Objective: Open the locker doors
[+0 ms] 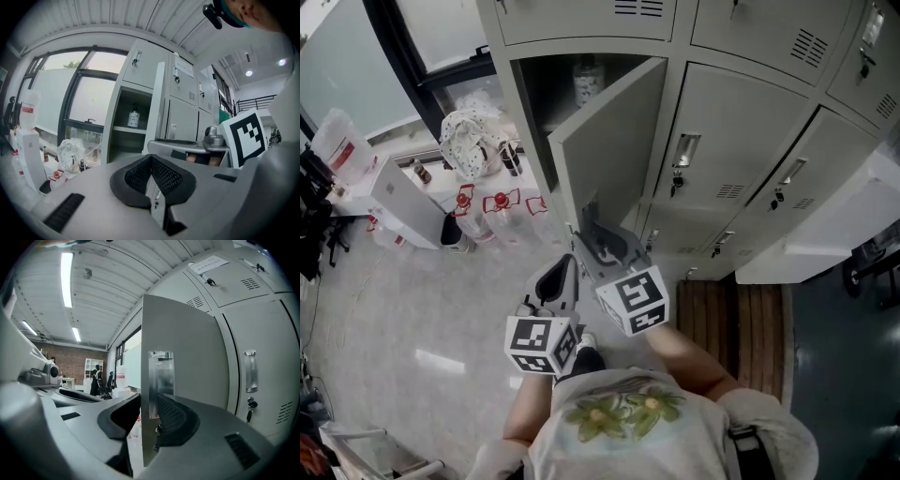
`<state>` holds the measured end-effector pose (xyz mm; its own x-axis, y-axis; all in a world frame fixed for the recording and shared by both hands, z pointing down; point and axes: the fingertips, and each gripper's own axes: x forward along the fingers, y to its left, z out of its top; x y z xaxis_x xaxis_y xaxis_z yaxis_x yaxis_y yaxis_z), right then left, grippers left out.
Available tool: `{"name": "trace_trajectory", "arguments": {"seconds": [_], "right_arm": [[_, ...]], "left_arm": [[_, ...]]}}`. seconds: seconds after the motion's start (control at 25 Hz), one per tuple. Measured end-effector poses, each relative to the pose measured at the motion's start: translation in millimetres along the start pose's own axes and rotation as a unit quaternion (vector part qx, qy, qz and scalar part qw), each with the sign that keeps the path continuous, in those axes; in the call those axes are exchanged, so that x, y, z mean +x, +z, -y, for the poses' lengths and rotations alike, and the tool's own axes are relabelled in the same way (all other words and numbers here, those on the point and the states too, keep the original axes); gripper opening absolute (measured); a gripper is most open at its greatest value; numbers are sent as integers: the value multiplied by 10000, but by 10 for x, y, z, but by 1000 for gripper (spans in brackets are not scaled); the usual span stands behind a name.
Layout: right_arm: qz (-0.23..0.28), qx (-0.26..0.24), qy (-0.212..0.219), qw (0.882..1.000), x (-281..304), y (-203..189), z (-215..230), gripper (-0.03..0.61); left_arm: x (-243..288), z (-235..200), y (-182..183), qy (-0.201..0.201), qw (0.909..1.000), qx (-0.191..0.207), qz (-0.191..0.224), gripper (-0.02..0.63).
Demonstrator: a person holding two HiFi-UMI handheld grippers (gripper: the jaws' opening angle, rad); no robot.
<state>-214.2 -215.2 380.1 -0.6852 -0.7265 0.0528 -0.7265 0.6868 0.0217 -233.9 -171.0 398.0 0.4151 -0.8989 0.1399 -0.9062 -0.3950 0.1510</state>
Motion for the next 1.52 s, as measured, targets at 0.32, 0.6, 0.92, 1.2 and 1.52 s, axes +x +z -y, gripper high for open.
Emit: {"name": "trace_trajectory", "arguments": {"seconds": [0.32, 0.6, 0.92, 1.2, 1.52], "right_arm": [[4, 38, -45, 10000, -239, -20, 60, 124], [3, 84, -178, 9998, -456, -37, 135, 124], [-56, 107, -372, 9992, -657, -47, 206, 117], [-110, 33, -465, 9989, -790, -64, 219, 81], [-140, 98, -445, 9989, -896, -80, 262, 58]], "left_arm": [[5, 190, -28, -90, 9999, 84, -49, 28], [-8, 440, -52, -293, 9994, 208, -16, 28], [-56, 619, -65, -362, 9990, 271, -6, 28], [-90, 766, -74, -447, 9985, 326, -14, 28], [-104, 910, -85, -545, 9979, 362, -7, 28]]}}
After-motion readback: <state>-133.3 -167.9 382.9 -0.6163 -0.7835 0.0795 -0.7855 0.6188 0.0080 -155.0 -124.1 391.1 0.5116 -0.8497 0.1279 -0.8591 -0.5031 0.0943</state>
